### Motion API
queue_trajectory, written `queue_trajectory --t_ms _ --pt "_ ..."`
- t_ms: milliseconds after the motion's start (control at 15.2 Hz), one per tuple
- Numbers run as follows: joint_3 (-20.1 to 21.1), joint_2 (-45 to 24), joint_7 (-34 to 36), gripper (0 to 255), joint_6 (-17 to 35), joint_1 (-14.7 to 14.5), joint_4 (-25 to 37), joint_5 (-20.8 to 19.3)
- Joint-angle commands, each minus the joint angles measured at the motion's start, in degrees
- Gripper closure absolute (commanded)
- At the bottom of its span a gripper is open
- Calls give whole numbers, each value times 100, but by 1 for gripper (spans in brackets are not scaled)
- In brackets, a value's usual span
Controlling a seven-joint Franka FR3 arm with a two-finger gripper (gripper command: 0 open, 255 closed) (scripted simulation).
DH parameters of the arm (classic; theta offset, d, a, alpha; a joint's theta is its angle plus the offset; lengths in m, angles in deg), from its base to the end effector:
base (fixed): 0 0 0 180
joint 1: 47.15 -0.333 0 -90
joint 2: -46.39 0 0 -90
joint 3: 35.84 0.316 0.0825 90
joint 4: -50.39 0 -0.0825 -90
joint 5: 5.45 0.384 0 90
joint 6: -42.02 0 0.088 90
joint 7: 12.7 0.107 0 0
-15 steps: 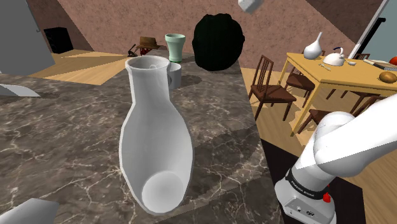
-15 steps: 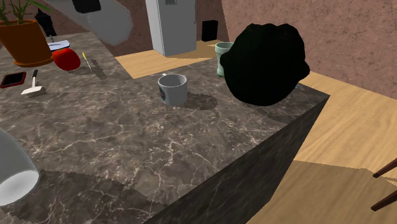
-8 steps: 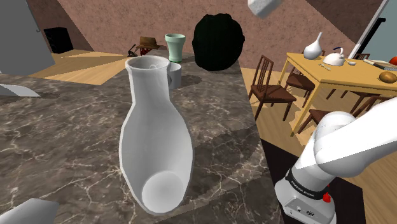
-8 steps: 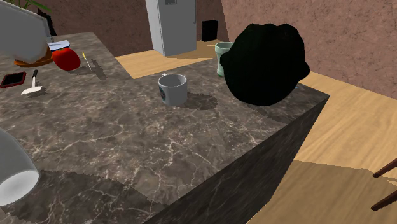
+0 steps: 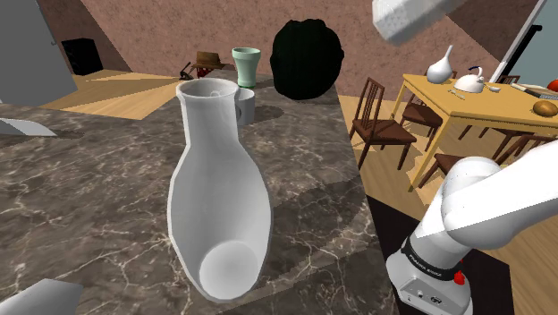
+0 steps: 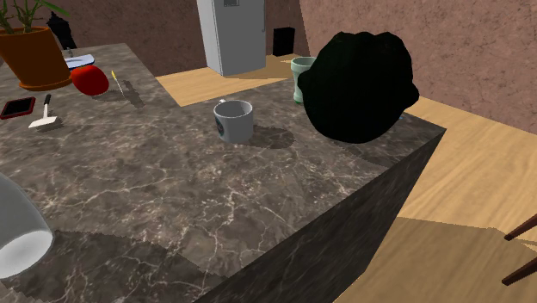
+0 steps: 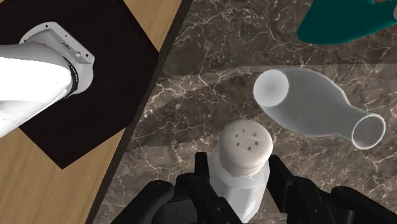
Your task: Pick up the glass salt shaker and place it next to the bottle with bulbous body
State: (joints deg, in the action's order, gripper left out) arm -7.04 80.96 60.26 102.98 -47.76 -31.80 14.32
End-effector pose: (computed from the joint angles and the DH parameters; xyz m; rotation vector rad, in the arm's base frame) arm 0.1500 0.2799 0.8347 -2.8789 0.9272 -0.1285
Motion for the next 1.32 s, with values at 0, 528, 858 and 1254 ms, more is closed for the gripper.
queue_trajectory --t_ms 0,528,858,1254 --pt "-26 148 -44 255 139 -33 -284 33" --pt "-115 747 -257 255 700 -174 -1447 147" --pt "-123 1065 -357 255 1023 -253 -2090 219" --pt "-97 1406 -456 255 1394 -341 -2800 312"
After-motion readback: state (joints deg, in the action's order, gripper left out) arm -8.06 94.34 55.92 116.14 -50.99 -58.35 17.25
